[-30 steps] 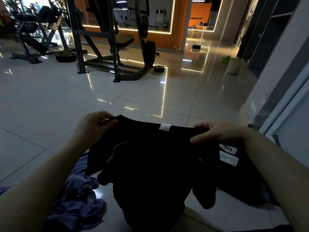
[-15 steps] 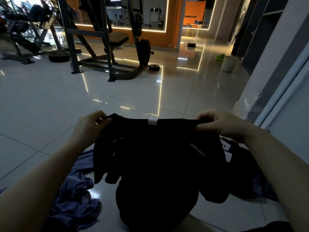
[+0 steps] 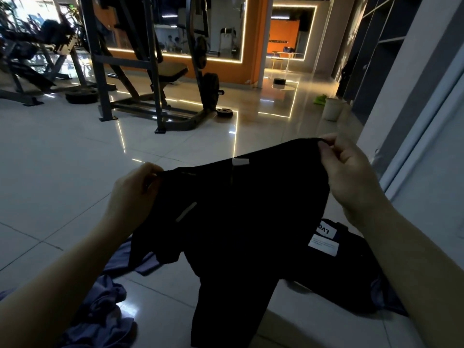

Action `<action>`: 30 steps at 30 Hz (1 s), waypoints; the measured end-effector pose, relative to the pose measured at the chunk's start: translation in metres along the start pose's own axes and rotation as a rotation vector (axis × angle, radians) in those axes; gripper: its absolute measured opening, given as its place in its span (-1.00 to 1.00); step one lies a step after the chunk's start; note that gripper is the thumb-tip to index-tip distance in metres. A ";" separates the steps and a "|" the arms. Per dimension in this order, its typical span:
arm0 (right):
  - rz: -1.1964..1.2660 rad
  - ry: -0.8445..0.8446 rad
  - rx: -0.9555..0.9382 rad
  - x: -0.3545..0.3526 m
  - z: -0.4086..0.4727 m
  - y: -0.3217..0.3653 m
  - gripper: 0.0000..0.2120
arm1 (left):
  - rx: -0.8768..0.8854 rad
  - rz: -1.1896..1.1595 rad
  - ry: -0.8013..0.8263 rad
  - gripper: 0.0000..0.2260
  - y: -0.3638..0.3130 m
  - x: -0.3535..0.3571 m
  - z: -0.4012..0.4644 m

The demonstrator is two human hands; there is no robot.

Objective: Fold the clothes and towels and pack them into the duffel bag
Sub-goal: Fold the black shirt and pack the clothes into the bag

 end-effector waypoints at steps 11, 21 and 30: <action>-0.235 0.215 0.109 -0.015 0.003 -0.011 -0.84 | -0.082 -0.018 -0.142 -0.86 0.004 -0.006 0.007; -0.734 -0.264 -0.514 -0.011 0.000 0.009 -0.64 | 0.128 -0.018 -0.415 -0.85 -0.020 -0.029 0.019; -0.784 0.026 -0.335 -0.011 0.002 -0.012 -0.59 | 0.060 0.052 -0.355 -0.87 0.007 -0.011 0.014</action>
Point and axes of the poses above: each hand's wrist, its own z-axis towards the middle knuckle, its own x-axis out of the palm, y = z × x, the point moved 4 cm from there along z, towards the middle knuckle, and after that the axes turned 1 degree about -y, right-handed, at the moved point
